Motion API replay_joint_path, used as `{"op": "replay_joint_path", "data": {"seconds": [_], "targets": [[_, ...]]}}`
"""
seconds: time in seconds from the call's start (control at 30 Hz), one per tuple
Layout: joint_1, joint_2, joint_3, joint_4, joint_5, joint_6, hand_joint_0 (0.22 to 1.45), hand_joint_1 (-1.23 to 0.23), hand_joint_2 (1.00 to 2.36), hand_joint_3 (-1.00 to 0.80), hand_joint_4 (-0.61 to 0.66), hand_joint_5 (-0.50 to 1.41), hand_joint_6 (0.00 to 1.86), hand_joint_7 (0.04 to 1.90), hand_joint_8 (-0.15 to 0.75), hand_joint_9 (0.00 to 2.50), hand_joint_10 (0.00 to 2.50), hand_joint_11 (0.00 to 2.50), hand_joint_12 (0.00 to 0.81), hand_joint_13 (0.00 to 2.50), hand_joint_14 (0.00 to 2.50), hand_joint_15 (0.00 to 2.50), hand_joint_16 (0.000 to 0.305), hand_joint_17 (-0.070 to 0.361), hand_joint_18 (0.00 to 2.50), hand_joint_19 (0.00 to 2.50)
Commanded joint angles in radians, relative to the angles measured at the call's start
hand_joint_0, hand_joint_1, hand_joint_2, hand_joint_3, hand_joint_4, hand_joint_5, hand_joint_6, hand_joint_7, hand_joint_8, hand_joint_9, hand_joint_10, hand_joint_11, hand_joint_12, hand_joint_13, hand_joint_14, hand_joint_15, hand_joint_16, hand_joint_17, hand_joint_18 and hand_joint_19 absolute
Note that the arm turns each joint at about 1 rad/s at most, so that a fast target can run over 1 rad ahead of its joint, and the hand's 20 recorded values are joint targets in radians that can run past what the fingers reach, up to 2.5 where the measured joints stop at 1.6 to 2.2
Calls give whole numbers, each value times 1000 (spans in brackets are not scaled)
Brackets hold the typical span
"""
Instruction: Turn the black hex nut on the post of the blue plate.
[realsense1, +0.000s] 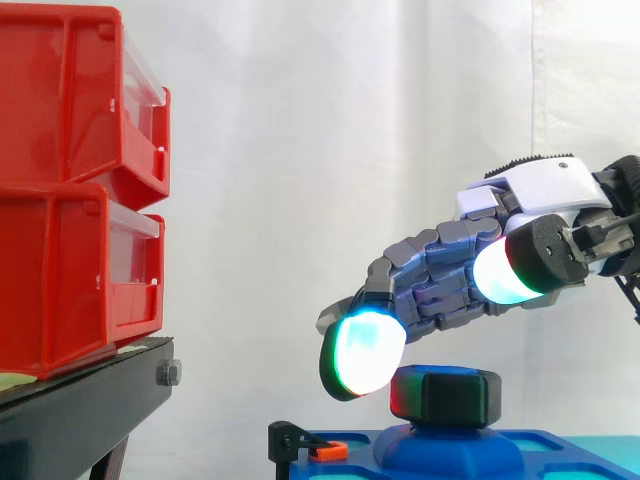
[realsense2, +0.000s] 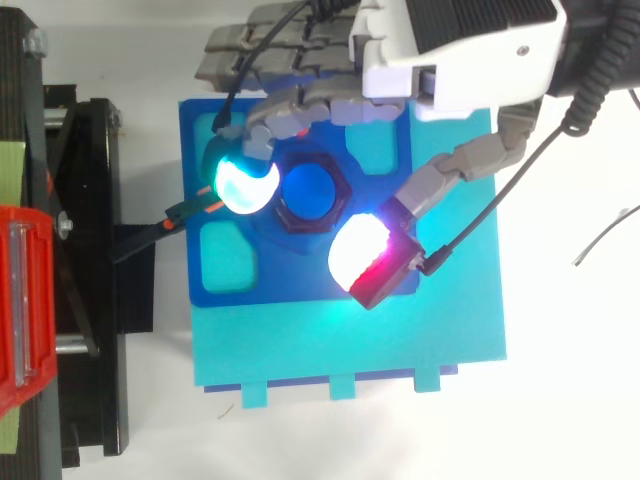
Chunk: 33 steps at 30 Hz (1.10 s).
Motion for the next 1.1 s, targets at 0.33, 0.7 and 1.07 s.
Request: {"op": "replay_joint_path", "data": {"seconds": [0.33,0.7,1.07], "targets": [[-43,2,-1,-26,-50,-24,435,-462,1000,-500,182,-233,503,870,235,0,0,0,344,0,0,0,45,101,0,0],[-60,2,-1,-36,-67,-21,433,-459,1000,-500,184,-233,503,871,234,0,0,0,344,0,0,0,45,102,0,0],[-58,2,16,-38,-67,-18,434,-461,1000,-500,183,-233,503,873,234,0,0,0,345,0,0,0,45,102,0,0]]}}
